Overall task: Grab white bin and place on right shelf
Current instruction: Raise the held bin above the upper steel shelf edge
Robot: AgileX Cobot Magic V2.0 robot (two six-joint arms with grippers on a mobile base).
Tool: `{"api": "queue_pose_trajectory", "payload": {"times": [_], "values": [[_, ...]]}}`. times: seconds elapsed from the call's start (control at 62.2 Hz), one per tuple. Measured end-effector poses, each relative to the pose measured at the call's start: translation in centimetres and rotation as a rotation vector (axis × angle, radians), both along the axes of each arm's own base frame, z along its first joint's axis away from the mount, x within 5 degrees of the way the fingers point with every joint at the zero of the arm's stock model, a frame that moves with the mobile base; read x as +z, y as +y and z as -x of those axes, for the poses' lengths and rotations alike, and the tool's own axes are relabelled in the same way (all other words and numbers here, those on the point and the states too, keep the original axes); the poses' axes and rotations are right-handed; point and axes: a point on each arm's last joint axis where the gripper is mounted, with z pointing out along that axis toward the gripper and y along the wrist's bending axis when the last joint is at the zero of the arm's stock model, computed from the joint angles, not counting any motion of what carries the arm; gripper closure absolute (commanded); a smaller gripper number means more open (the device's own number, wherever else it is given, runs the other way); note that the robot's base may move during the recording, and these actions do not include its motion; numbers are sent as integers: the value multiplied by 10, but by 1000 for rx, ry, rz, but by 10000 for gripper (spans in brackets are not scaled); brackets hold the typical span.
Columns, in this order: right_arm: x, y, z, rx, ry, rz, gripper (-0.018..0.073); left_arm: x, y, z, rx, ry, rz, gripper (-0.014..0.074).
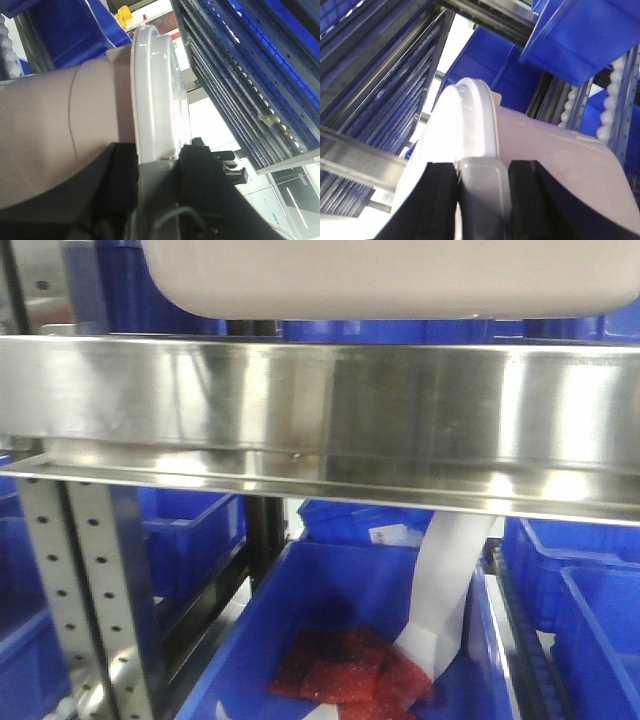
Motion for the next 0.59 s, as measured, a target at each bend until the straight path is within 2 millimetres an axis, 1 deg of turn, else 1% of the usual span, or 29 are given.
{"api": "queue_pose_trajectory", "payload": {"times": [0.595], "values": [[0,0,0,0,0,0,491,0,0,0,0,0,0,722]]}}
